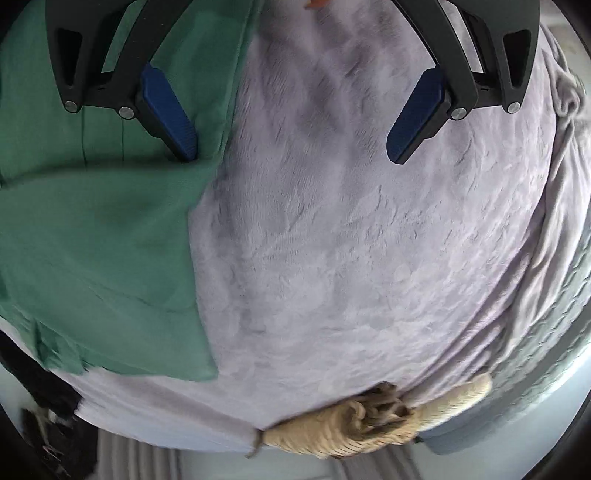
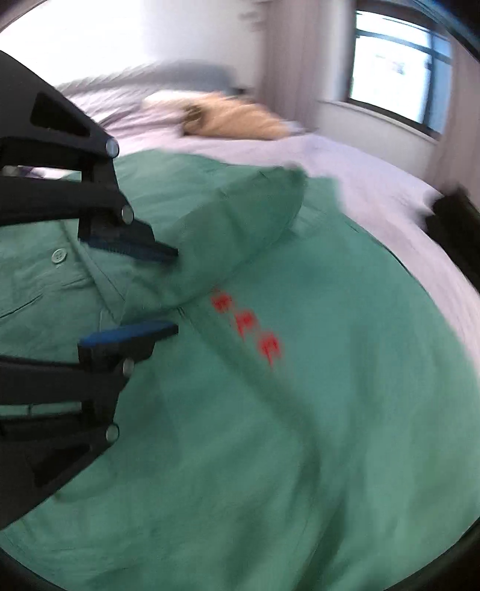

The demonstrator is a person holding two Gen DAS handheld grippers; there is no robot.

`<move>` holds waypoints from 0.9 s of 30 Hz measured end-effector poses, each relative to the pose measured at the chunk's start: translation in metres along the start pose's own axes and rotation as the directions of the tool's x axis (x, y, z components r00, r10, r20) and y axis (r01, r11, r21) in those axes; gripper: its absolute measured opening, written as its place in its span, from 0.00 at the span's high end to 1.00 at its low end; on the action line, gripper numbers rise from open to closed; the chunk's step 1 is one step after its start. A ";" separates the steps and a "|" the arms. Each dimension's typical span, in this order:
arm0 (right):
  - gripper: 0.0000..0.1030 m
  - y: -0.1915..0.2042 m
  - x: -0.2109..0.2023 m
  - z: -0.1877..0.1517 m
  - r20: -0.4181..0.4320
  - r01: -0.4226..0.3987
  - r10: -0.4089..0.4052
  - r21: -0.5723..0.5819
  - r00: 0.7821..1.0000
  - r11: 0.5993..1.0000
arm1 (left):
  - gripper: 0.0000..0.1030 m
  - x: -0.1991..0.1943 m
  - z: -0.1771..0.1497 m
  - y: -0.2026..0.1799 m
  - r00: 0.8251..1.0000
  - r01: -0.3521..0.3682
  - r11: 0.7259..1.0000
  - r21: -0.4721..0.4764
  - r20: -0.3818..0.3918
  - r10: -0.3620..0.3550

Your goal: Fold large clothes

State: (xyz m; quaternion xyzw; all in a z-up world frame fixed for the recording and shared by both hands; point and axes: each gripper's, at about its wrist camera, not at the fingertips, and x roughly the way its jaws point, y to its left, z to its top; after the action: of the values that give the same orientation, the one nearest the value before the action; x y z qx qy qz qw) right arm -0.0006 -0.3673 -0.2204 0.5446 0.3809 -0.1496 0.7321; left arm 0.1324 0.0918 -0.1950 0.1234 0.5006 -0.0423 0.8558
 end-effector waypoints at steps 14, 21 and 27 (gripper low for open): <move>0.47 0.090 0.075 -0.129 -0.430 -0.256 0.191 -0.097 0.882 0.962 | 0.00 0.058 0.125 0.005 0.881 0.449 0.890 -0.081 -0.124 -0.456; 0.74 0.129 0.172 -0.199 -0.486 -0.305 0.262 -0.010 0.833 0.952 | 0.80 0.087 0.142 -0.027 0.841 0.493 0.868 -0.056 -0.223 -0.492; 0.98 0.156 0.186 -0.215 -0.518 -0.343 0.278 -0.033 0.809 0.939 | 0.86 0.082 0.146 -0.023 0.867 0.475 0.878 0.057 -0.199 -0.456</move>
State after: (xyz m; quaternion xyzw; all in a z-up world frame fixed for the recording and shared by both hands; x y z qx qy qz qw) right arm 0.1373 -0.0782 -0.2729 0.5727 0.4735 0.1442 0.6535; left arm 0.2921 0.0369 -0.2015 0.0466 0.5878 -0.2622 0.7639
